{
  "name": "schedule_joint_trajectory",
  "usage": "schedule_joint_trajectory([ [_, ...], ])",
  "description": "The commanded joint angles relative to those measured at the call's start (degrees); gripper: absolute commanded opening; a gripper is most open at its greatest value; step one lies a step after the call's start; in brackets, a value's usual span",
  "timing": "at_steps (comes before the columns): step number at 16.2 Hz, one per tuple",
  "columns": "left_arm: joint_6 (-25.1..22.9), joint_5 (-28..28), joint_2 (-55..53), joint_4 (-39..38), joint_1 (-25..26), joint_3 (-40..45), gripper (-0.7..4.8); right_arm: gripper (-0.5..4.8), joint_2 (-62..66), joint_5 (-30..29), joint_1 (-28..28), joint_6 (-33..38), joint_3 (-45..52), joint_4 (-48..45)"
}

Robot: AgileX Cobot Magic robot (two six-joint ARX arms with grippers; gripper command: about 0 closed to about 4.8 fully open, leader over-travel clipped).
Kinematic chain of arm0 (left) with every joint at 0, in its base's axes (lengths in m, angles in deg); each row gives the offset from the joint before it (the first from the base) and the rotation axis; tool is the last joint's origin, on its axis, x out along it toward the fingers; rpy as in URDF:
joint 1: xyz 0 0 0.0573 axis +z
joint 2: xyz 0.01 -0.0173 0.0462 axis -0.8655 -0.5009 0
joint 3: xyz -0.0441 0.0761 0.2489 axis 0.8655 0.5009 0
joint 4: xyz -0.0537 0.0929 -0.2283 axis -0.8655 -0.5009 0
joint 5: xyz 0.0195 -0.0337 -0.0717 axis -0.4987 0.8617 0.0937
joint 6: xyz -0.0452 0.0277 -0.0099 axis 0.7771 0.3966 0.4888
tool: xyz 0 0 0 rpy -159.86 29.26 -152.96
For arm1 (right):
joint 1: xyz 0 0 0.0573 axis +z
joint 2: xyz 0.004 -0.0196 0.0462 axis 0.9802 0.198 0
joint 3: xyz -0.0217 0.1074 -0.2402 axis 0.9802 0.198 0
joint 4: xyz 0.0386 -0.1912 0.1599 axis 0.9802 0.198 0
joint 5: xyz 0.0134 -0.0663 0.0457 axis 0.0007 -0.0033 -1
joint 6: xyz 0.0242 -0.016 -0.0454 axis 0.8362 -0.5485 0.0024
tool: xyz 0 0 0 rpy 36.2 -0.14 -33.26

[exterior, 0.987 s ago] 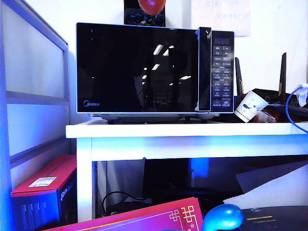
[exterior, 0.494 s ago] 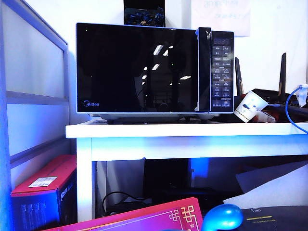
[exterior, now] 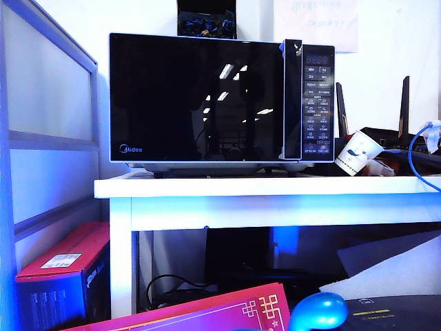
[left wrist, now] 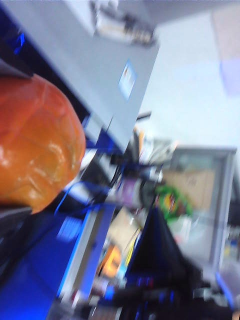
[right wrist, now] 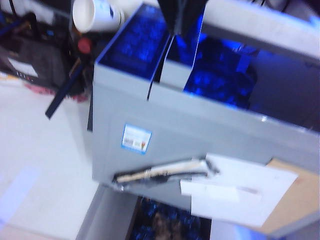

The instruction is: Open the microwave door, place the orange inside the microwave, then close the microwave door.

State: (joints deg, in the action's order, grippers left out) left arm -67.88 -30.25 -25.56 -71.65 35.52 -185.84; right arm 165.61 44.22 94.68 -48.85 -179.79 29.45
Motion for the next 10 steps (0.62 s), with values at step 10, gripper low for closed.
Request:
schedule_joint_trajectory([
  [10, -0.48, -0.55, 4.61, -5.09, -0.11, -0.28, 2.81, -0.05, -4.85, -1.62, 0.09, 3.93, 17.62, -13.40],
])
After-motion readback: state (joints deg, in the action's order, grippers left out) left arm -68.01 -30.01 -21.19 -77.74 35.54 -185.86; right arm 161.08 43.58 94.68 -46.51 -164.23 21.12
